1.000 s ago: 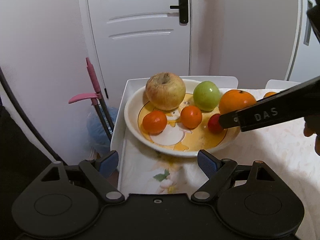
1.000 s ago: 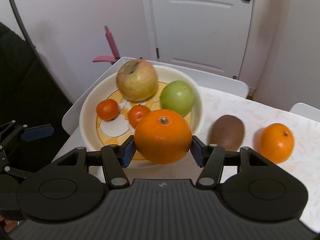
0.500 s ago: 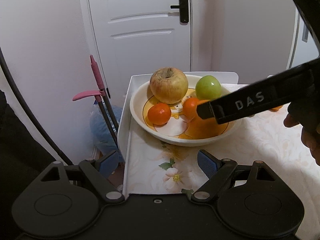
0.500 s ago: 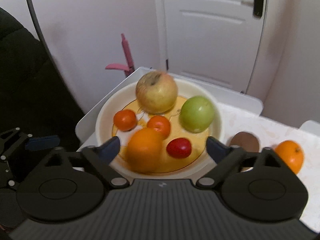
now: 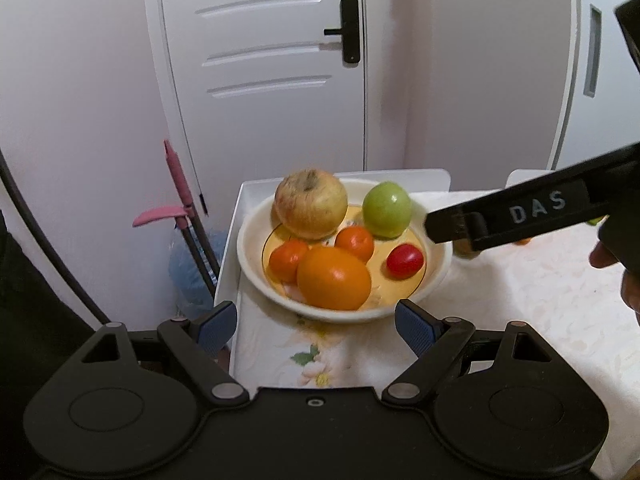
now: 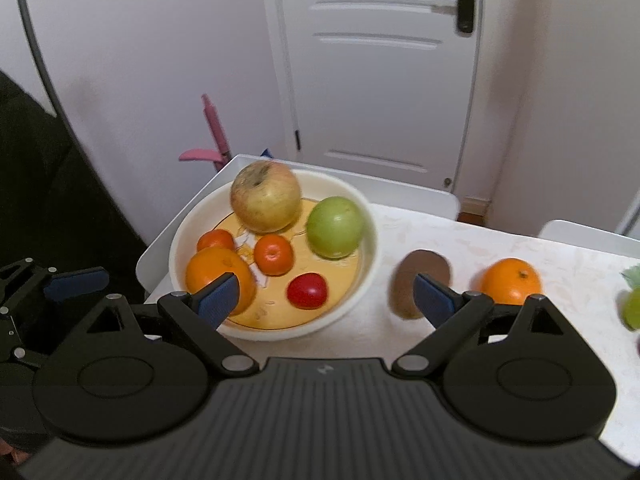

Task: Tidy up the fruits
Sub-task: 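Move both tools back over the remaining fruit on the table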

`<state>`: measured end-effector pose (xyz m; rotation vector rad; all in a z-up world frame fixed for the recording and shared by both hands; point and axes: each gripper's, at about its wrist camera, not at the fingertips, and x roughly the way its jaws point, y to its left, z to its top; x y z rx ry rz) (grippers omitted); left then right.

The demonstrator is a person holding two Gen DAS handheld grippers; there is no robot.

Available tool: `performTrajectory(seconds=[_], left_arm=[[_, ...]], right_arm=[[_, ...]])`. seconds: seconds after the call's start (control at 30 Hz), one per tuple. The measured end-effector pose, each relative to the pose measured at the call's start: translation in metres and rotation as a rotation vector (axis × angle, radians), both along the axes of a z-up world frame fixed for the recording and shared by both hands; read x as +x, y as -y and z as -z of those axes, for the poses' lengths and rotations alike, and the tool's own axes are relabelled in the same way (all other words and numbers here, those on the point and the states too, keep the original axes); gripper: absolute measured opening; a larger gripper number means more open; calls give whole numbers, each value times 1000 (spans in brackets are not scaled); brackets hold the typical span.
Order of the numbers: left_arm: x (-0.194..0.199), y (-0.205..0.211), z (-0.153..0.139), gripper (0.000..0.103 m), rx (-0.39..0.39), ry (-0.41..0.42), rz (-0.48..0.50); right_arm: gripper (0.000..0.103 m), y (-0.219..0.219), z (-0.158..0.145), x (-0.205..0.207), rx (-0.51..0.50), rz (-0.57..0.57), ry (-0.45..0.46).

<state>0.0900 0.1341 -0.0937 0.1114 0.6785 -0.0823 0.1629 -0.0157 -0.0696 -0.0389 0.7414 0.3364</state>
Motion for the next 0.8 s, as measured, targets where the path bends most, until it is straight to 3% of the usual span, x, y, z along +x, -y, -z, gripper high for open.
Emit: performTrajectory(seconds=[0.37,0.8], left_arm=[[3,30,-30,89,-23,57,74],[17,118,-52,89,-24,90,133]], right_arm=[[103,73,-32,-24,6,160,40],[103,197,-33,-42,-13,273,25]])
